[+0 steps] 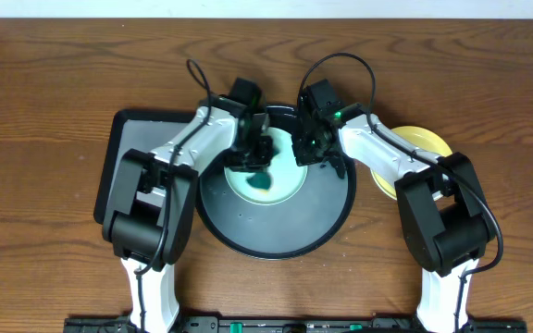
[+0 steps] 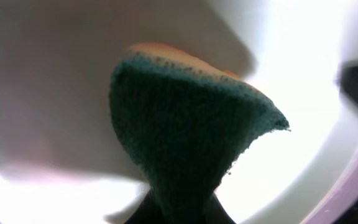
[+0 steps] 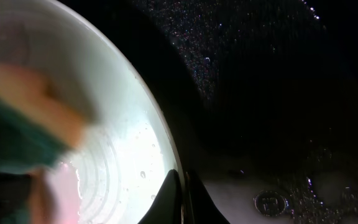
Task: Clean dirty plates on tray and stack at the side
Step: 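Scrub the held pale green plate with the sponge in the left gripper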
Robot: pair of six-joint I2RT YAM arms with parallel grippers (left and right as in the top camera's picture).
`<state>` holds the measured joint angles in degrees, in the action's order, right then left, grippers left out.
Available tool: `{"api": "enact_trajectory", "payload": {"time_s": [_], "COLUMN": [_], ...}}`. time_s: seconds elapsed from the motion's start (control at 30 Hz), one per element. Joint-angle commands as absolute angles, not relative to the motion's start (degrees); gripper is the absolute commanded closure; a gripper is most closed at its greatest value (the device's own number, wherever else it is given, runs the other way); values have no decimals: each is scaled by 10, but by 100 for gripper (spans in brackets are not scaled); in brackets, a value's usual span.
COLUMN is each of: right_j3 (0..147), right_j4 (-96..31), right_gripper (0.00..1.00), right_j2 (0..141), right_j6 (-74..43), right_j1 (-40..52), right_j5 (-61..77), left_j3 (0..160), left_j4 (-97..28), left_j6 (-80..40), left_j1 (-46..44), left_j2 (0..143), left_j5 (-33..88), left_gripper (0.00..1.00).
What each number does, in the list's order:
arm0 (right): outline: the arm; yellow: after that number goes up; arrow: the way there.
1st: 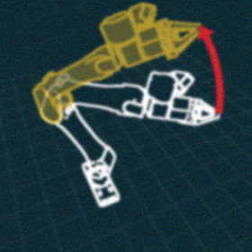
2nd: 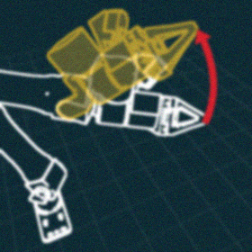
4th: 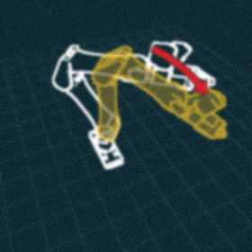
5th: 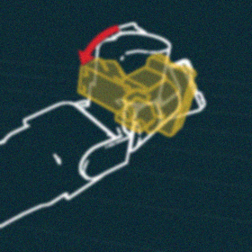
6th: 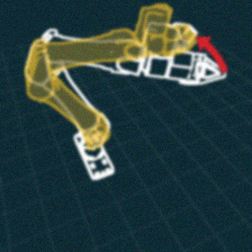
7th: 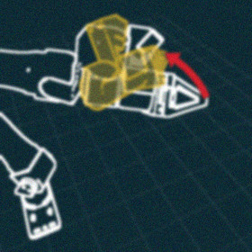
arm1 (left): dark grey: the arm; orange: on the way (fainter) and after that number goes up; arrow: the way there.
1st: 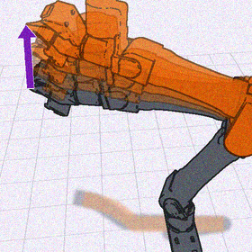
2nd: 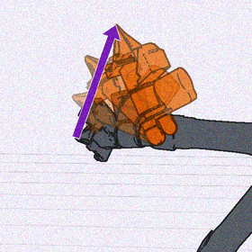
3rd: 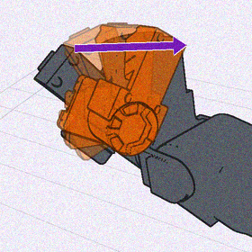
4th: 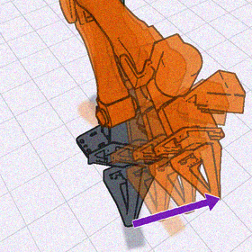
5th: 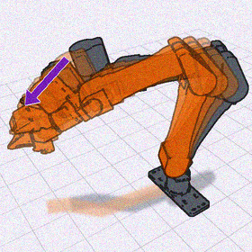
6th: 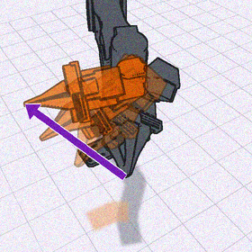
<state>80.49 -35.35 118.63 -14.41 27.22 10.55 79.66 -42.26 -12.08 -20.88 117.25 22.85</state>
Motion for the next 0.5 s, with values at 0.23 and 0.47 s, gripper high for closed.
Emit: {"api": "enact_trajectory", "payload": {"time_s": [0.23, 0.47], "right_j3": [804, 804], "right_j4": [-361, -360], "right_gripper": [99, 99], "right_j2": [1199, 1199], "right_j6": [-136, -137], "right_j1": [274, 274], "right_j5": [88, 88], "left_j3": [838, 976], "left_j4": [-382, -555], "left_j6": [-211, -211], "left_j1": [-215, -214], "left_j2": [1179, 1178], "left_j5": [-26, -73], "left_gripper": [92, 92]}}
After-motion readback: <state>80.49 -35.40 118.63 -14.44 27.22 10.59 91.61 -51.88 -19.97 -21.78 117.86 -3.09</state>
